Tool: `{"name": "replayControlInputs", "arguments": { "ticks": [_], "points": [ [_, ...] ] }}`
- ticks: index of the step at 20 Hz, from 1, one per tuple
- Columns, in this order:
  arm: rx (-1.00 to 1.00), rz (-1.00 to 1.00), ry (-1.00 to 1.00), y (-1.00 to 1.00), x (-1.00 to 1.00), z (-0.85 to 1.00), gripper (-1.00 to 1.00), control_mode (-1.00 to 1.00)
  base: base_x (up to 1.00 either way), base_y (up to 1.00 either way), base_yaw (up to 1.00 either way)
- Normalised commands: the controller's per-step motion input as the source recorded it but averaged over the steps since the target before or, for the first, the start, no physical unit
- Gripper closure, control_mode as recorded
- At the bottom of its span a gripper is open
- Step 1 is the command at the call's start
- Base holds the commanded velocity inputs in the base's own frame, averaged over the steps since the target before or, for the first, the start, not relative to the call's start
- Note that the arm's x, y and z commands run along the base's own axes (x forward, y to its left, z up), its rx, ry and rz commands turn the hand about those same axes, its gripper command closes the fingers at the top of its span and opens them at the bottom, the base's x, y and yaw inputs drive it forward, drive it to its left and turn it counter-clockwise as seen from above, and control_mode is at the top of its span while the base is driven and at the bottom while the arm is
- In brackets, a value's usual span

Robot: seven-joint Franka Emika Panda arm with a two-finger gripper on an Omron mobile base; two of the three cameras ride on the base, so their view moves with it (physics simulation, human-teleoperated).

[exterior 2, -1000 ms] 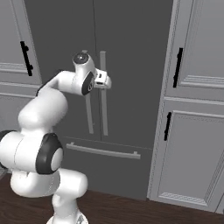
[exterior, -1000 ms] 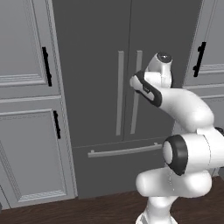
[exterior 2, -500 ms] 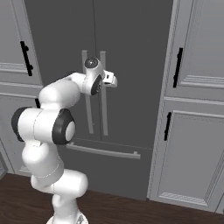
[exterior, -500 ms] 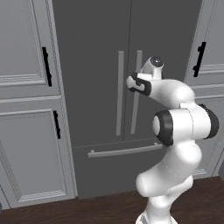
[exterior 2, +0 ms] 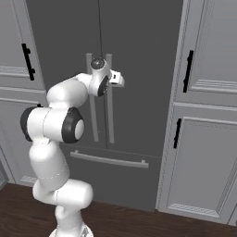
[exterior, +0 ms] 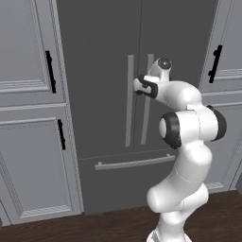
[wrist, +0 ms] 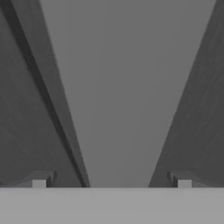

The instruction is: Grab a lemon wedge from the fridge and one ice cube from the ice bowl, and put them in the glass of lemonade.

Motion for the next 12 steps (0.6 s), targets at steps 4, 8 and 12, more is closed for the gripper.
{"name": "replayControlInputs", "arguments": {
  "ticks": [4,8,12],
  "points": [
    [0.00,0.00,-0.02,0.00,0.50,-0.21,-1.00,-1.00,0.00,0.00,0.00],
    [0.00,0.00,0.02,-0.05,0.24,-0.01,1.00,-1.00,0.00,0.00,0.00],
    [0.00,0.00,0.00,0.00,0.13,0.00,1.00,-1.00,0.00,0.00,0.00]
  ]
}}
